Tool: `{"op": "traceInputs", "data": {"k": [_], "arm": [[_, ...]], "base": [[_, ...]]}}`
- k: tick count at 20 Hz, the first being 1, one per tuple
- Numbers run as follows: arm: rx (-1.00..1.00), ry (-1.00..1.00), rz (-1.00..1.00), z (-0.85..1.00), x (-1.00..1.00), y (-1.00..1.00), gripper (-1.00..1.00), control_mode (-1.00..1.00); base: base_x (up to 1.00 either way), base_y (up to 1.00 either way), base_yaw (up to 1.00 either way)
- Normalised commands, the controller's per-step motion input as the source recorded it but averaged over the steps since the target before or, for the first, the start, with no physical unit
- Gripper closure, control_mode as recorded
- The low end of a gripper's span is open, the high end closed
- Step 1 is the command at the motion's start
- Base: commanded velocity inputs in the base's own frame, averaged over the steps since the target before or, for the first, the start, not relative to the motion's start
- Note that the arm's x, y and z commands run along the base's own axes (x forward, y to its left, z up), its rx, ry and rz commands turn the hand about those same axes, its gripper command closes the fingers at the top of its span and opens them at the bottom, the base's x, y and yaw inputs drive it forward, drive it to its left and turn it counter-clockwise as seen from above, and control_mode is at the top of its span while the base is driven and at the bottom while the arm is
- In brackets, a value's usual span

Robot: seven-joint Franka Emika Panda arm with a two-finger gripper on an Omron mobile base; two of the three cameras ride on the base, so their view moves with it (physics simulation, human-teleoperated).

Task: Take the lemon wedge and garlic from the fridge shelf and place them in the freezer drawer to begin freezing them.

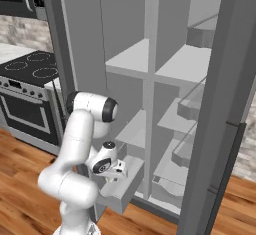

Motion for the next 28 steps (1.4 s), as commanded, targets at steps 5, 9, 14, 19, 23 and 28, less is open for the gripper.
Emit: {"op": "traceInputs", "data": {"k": [5,9,14,19,23,28], "arm": [[0.0,0.0,0.0,-0.33,0.55,0.0,1.0,-1.0],[0.0,0.02,0.0,-0.3,0.6,0.0,1.0,-1.0],[0.0,0.04,0.0,-0.29,0.58,0.0,1.0,-1.0],[0.0,0.11,0.0,-0.27,0.55,0.01,-1.0,-1.0],[0.0,0.0,0.0,0.0,0.07,0.02,-1.0,-1.0],[0.0,0.0,0.0,0.0,-0.11,0.0,-1.0,-1.0]], "base": [[0.0,0.0,0.0],[0.0,0.0,0.0],[0.0,0.0,0.0],[0.0,0.0,0.0],[0.0,0.0,0.0],[0.0,0.0,0.0]]}}
